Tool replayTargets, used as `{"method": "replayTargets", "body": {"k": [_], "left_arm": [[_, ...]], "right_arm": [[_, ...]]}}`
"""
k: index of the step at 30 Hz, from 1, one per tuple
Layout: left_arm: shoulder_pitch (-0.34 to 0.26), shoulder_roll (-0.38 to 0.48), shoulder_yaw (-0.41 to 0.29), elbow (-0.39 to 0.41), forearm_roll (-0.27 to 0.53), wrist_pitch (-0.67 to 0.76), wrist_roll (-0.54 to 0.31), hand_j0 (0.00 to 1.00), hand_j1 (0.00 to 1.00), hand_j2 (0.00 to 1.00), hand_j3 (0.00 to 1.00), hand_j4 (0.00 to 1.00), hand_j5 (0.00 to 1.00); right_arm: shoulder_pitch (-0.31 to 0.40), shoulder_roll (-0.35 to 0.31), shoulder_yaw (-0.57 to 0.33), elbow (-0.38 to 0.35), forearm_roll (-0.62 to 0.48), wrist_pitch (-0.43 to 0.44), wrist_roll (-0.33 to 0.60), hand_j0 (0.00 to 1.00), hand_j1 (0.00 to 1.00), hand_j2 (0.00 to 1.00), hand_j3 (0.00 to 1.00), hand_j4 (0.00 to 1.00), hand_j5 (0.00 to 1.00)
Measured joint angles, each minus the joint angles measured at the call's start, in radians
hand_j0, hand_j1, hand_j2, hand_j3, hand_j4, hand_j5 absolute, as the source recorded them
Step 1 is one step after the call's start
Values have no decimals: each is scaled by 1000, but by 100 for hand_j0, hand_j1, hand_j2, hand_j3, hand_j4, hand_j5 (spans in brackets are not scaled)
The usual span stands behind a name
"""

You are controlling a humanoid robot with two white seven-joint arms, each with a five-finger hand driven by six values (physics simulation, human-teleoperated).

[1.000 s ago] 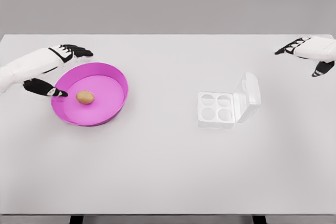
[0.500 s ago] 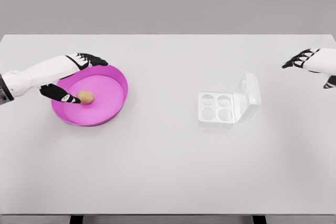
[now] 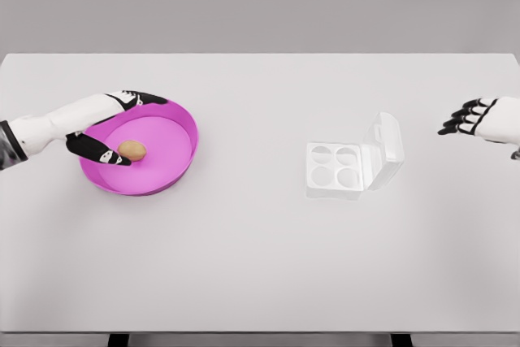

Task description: Pack egg into the box and close the box lid

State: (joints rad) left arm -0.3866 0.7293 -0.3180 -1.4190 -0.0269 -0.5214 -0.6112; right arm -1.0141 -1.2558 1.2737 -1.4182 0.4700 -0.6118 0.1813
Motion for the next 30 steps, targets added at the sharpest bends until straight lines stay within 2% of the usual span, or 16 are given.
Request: {"method": "replayTargets", "body": {"k": [3, 8, 11, 13, 18, 23, 30], "left_arm": [[-3, 19, -23, 0, 14, 90, 0, 96, 96, 96, 96, 96, 96], [-8, 35, -56, -1, 20, 183, 0, 95, 95, 95, 95, 95, 95], [-8, 38, -64, 0, 20, 197, 0, 89, 89, 89, 89, 89, 89], [-8, 38, -67, 1, 18, 201, 0, 83, 83, 83, 83, 83, 83], [-8, 37, -70, 13, 13, 205, 0, 81, 81, 81, 81, 81, 81], [-8, 35, -70, 28, 11, 205, 0, 81, 81, 81, 81, 81, 81], [-6, 28, -68, 38, -34, 206, 0, 81, 81, 81, 81, 81, 81]], "right_arm": [[9, -35, 0, -73, 19, 0, 0, 100, 100, 100, 100, 100, 100], [23, -55, 0, -148, 57, 0, 3, 100, 100, 100, 100, 100, 100], [23, -58, -1, -181, 77, 0, 3, 100, 100, 100, 100, 100, 100], [23, -59, -2, -190, 83, 0, 3, 100, 100, 100, 100, 100, 100], [23, -59, -2, -197, 87, 0, 2, 100, 100, 100, 100, 100, 100], [23, -55, -6, -196, 88, 0, 2, 100, 100, 100, 100, 100, 100], [25, -48, -20, -194, 88, 0, 3, 100, 100, 100, 100, 100, 100]]}}
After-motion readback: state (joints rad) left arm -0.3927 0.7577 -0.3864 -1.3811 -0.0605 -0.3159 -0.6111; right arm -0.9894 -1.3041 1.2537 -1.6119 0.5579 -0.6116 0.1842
